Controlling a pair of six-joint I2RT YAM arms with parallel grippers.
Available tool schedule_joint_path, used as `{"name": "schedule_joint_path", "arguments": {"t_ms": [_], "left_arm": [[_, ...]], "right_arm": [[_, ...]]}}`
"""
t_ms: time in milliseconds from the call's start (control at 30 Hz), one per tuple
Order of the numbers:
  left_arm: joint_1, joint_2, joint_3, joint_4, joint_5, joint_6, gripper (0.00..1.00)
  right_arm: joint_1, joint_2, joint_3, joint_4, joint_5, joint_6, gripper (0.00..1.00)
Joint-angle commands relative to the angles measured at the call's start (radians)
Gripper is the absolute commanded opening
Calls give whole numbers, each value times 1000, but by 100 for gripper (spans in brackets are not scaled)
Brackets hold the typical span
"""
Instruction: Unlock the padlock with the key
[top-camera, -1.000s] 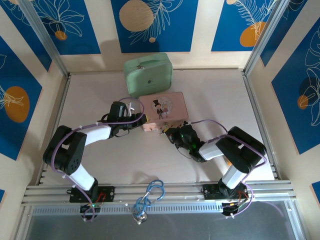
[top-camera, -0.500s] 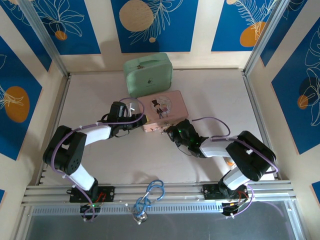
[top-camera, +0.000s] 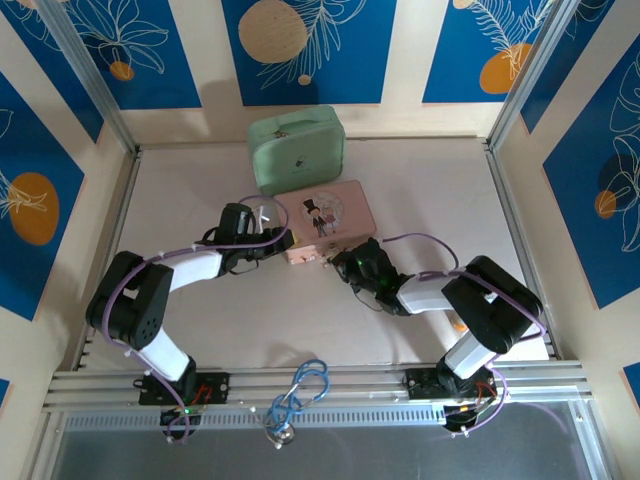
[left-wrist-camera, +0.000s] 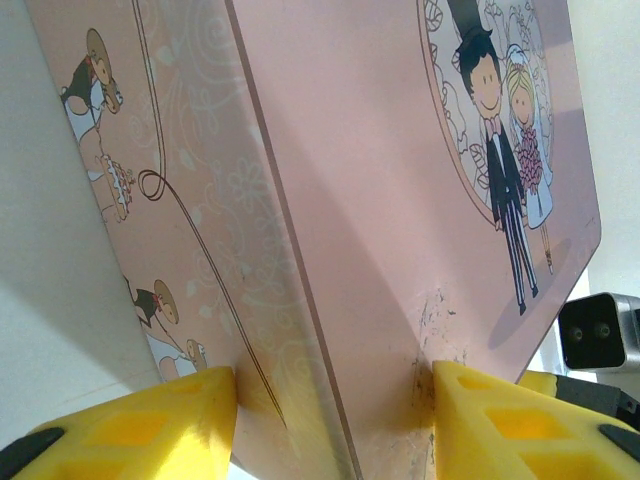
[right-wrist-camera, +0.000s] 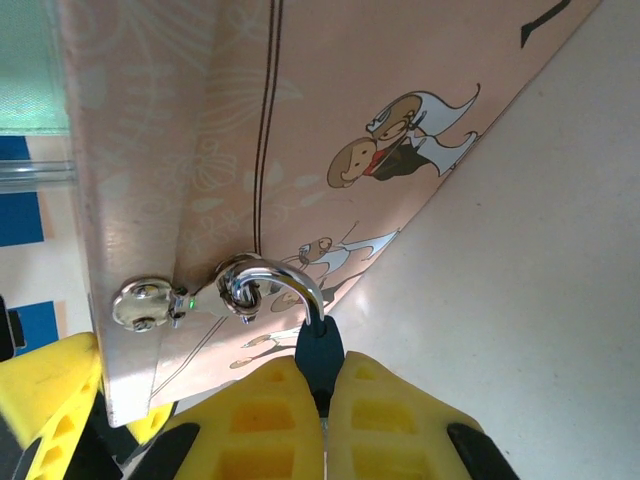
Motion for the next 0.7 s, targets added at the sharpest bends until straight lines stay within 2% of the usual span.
{"name": "schedule_joint_path", "arguments": {"t_ms": [0,267,467,567,667], "left_arm": [[21,34,-49,-227,-68,45,50],[22,40,-49,-225,-65,45,50],[27,43,-45,-233,-60,52,50],[27,43,-46,-234,-60,52,50],[27,46,-44,-237,-58,53,50]], "right_arm": [[-51,4,-44,-5,181,-4,0],[-57,-27,-48,20,177,1,0],[-64,-7,-66,63,140,78,0],[-67,-25,-59,1,167,94,0],[-94,-10,-65,49,145,88,0]]}}
